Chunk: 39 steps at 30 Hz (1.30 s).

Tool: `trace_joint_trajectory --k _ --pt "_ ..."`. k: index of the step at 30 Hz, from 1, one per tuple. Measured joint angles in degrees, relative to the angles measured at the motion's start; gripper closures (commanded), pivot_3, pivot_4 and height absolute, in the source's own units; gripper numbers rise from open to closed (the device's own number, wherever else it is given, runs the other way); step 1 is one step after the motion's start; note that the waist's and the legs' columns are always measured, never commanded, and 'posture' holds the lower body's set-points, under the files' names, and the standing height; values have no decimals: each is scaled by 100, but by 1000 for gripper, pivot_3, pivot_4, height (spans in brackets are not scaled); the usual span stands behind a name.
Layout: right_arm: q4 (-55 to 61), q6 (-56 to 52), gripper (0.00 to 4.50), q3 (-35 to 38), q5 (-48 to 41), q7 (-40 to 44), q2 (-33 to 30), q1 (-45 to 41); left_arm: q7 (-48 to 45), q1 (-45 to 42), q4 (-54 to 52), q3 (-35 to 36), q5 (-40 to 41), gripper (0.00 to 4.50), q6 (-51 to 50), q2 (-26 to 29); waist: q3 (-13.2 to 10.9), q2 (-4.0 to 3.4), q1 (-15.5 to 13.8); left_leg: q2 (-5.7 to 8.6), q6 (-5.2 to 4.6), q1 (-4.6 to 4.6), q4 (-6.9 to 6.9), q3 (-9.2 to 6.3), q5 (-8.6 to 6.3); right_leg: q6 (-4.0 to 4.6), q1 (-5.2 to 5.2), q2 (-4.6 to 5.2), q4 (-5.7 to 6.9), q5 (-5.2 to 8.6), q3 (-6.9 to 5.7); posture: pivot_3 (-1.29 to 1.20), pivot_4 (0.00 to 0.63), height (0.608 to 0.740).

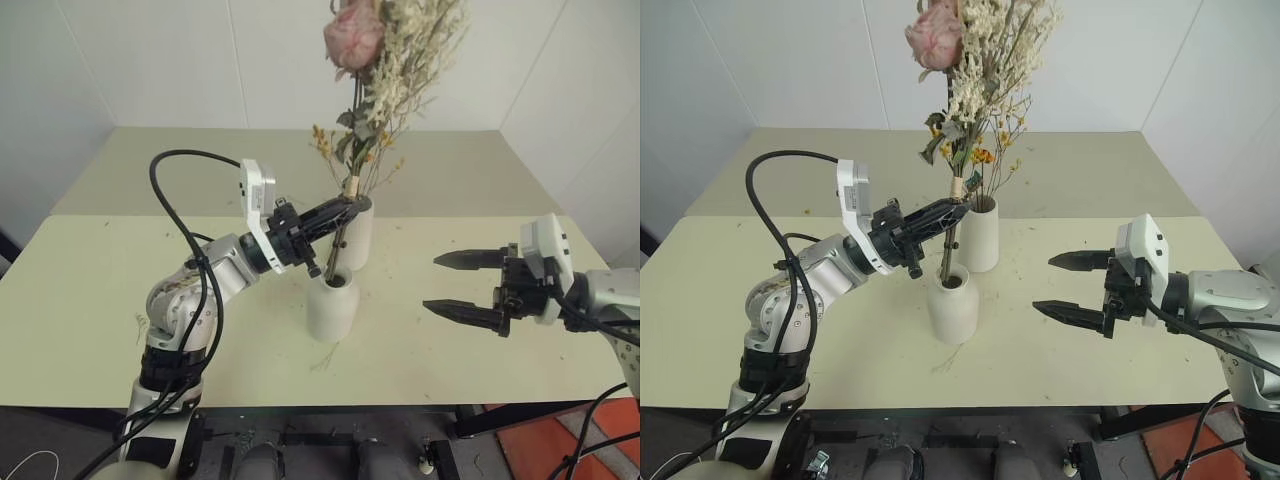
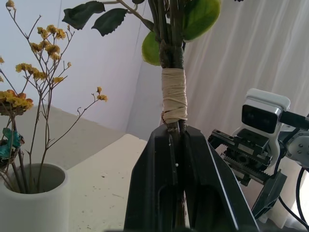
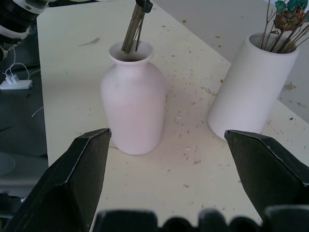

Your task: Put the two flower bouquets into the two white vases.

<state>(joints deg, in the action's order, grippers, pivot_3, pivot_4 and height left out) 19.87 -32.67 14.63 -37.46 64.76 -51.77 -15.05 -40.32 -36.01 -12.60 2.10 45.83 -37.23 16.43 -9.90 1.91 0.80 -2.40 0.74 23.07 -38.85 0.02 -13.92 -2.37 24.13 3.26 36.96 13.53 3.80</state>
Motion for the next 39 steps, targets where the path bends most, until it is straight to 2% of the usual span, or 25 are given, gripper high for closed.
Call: trace_joint_trajectory --k 11,12,14,21,25,30,36,39 --pt "94 0 0 53 -105 -119 3 90 -112 268 12 -234 -269 4492 60 -26 0 0 -1 0 0 0 0 0 0 0 0 0 0 0 0 0 150 740" --pt "97 0 0 53 -108 -125 3 96 -123 318 12 -259 -297 3806 56 -13 0 0 0 0 0 0 0 0 0 0 0 0 1 0 0 0 150 740" --pt "98 0 0 55 -111 -133 3 116 -142 366 9 -281 -298 3374 15 47 0 0 -1 0 0 0 0 0 0 0 1 0 1 0 0 0 150 740" --pt "98 0 0 56 -112 -136 2 179 -143 551 -250 -72 -131 1215 -226 426 0 0 8 -2 0 0 1 0 0 0 1 0 1 0 0 0 150 740" --pt "78 1 0 63 -110 -132 -1 168 -56 1206 -883 427 193 24 -519 1021 0 -1 48 -7 0 -5 3 2 0 0 3 -4 3 1 5 0 150 740" --pt "4 12 0 40 -94 -100 -6 139 -101 2413 -1445 1414 416 24 -687 2018 0 -1 34 -8 0 -12 3 6 0 1 0 -3 5 1 5 0 150 740" --pt "-109 41 0 -44 -93 5 -17 -7 -559 3369 -1752 2498 617 24 -643 2820 0 0 -18 -9 0 -12 5 9 0 4 -2 -1 2 4 1 0 150 740" --pt "-152 41 0 -63 -93 30 -18 -19 -767 3713 -1801 2974 620 24 -562 3014 0 -1 -8 -11 0 -12 8 11 -1 6 2 -2 2 5 1 0 150 740"
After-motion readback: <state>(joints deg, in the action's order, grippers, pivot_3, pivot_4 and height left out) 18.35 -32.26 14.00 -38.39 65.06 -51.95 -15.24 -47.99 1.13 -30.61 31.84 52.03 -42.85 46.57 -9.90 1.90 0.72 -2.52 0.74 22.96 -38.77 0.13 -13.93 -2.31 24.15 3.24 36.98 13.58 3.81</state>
